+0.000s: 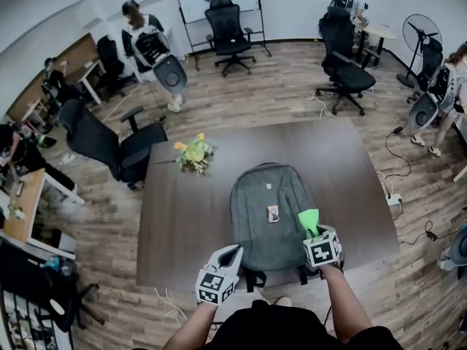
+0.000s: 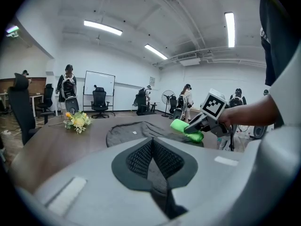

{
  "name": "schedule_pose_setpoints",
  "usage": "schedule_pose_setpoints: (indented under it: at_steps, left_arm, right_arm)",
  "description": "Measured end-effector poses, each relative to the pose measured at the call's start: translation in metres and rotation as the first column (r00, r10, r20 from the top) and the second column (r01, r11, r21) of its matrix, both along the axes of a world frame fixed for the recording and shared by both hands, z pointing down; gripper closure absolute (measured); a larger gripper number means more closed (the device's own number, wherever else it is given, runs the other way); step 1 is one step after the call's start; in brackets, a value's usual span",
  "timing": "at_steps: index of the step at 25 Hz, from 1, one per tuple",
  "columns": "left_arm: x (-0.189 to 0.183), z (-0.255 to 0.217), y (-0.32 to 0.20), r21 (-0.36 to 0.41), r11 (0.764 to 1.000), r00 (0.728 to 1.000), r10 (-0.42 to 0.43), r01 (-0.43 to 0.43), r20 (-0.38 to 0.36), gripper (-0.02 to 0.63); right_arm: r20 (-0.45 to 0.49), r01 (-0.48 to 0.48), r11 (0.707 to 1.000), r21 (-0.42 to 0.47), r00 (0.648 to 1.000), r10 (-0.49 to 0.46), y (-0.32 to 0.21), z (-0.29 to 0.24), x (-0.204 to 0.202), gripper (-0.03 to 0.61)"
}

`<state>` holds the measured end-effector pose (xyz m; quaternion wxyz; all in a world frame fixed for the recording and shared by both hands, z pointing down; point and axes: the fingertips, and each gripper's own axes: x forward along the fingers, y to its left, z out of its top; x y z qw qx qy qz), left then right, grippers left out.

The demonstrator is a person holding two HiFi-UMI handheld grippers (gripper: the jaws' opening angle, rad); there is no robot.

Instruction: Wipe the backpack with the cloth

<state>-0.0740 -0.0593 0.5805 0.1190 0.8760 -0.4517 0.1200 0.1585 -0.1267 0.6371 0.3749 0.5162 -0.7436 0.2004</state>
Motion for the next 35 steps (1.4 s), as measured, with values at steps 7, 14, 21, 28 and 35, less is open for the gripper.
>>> schedule_pose_setpoints:
  at_steps: [7, 14, 21, 28, 35]
  left_arm:
    - [-0.003, -0.024, -0.010, 0.044, 0.999, 1.000, -0.018, 0.018, -0.013, 0.594]
    - [-0.013, -0.065, -0.025, 0.144, 0.989, 0.999, -0.039, 0.035, 0.022, 0.594]
    - [-0.036, -0.103, -0.029, 0.195, 0.974, 0.993, -0.114, 0.116, -0.024, 0.594]
    - [-0.047, -0.117, -0.033, 0.217, 0.965, 0.989, -0.146, 0.149, -0.033, 0.594]
    - [-0.033, -0.120, -0.030, 0.224, 0.968, 0.993, -0.111, 0.116, -0.034, 0.594]
  right_arm:
    - [0.093, -0.023, 0.966, 0.257, 0.996, -0.001, -0.012, -0.071, -0.005, 0.476]
    - [0.323, -0.116, 0.890, 0.441, 0.946, -0.037, -0.019, -0.146, -0.003, 0.476]
    - [0.345, -0.091, 0.769, 0.633, 0.922, -0.175, -0.005, -0.198, -0.006, 0.477]
    - [0.357, -0.084, 0.739, 0.668, 0.908, -0.220, 0.002, -0.214, -0.017, 0.482]
    - [0.299, -0.036, 0.726, 0.687, 0.925, -0.236, 0.004, -0.215, -0.030, 0.485]
